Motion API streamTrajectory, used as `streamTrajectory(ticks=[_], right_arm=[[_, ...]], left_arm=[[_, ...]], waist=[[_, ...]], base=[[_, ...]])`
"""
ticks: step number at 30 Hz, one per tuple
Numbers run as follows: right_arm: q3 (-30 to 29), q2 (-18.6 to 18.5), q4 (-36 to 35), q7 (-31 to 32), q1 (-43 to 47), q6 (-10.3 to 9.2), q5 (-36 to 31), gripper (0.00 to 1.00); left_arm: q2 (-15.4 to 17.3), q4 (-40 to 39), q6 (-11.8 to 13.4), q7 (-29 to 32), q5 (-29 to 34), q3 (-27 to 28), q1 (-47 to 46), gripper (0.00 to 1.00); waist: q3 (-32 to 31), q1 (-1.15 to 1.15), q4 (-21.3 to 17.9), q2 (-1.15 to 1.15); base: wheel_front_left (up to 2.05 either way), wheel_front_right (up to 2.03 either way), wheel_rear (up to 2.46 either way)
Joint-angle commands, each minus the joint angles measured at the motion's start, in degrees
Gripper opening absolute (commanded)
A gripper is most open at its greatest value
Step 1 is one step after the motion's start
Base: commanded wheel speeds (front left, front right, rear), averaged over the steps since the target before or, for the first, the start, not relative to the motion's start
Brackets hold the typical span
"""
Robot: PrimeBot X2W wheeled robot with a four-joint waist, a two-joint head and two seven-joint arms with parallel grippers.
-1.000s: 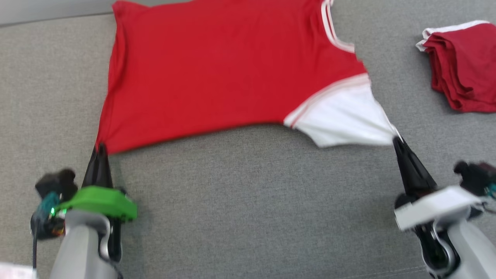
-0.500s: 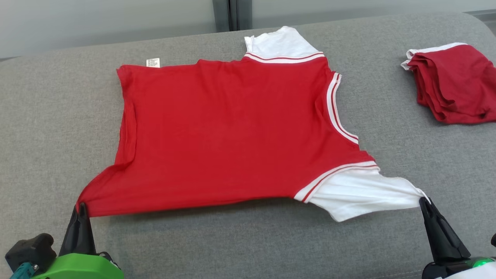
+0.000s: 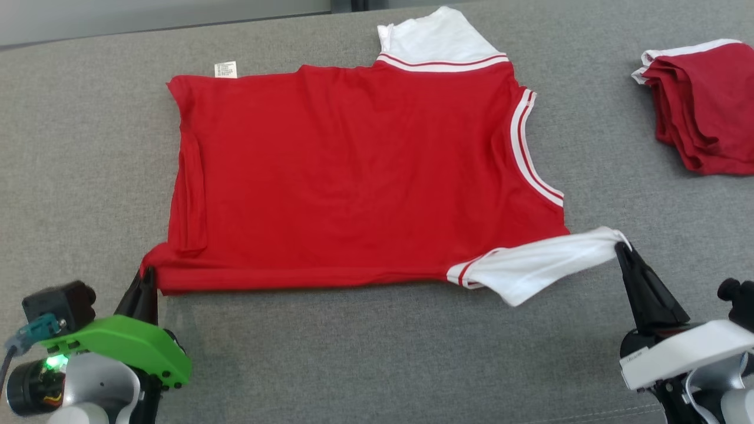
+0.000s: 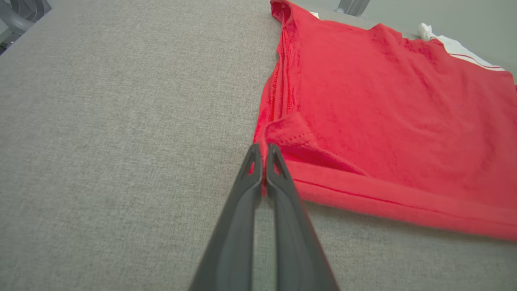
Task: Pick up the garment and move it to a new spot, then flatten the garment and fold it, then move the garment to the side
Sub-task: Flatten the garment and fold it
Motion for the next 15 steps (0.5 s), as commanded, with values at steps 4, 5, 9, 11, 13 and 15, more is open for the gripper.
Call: streamTrajectory(ticks=[4, 5, 9, 11, 13, 15], right_arm=[[1.20, -1.87, 4.86, -1.11, -8.05, -0.06, 1.28, 0.00], [1.54, -2.31, 5.97, -1.41, -9.60, -0.06, 1.63, 0.00], [3.99, -4.03, 10.78, -2.86, -16.26, -0.05, 2.76, 0.00], [5.42, -4.64, 12.65, -4.61, -18.96, -0.04, 2.64, 0.19], [6.98, -5.37, 14.33, -7.11, -20.97, -0.05, 1.72, 1.00], [8.53, -6.12, 15.44, -10.62, -22.62, -0.04, -0.03, 1.00]], left_arm=[[0.82, 3.64, -1.07, 1.65, -1.81, -0.07, -7.15, 0.00], [0.79, 4.45, -1.28, 1.88, -2.18, -0.13, -8.43, 0.00], [1.43, 7.97, -2.47, 2.12, -2.51, -0.73, -12.93, 0.00], [1.40, 8.96, -2.42, 0.54, -1.80, -0.68, -14.89, 0.89], [0.99, 10.01, -2.77, -1.24, -1.16, -1.31, -15.52, 1.00], [0.57, 9.94, -2.44, -5.96, 0.45, -1.26, -16.41, 1.00]], waist=[[4.69, 0.00, 0.65, 0.00], [5.23, 0.00, 0.71, 0.00], [6.96, 0.00, 0.64, 0.00], [7.56, 0.00, 0.68, 0.00], [7.92, 0.00, 0.70, 0.00], [8.15, 0.00, 0.68, 0.00]], base=[[0.00, 0.00, 0.00], [0.00, 0.00, 0.00], [0.00, 0.00, 0.00], [0.00, 0.00, 0.00], [0.00, 0.00, 0.00], [0.00, 0.00, 0.00]])
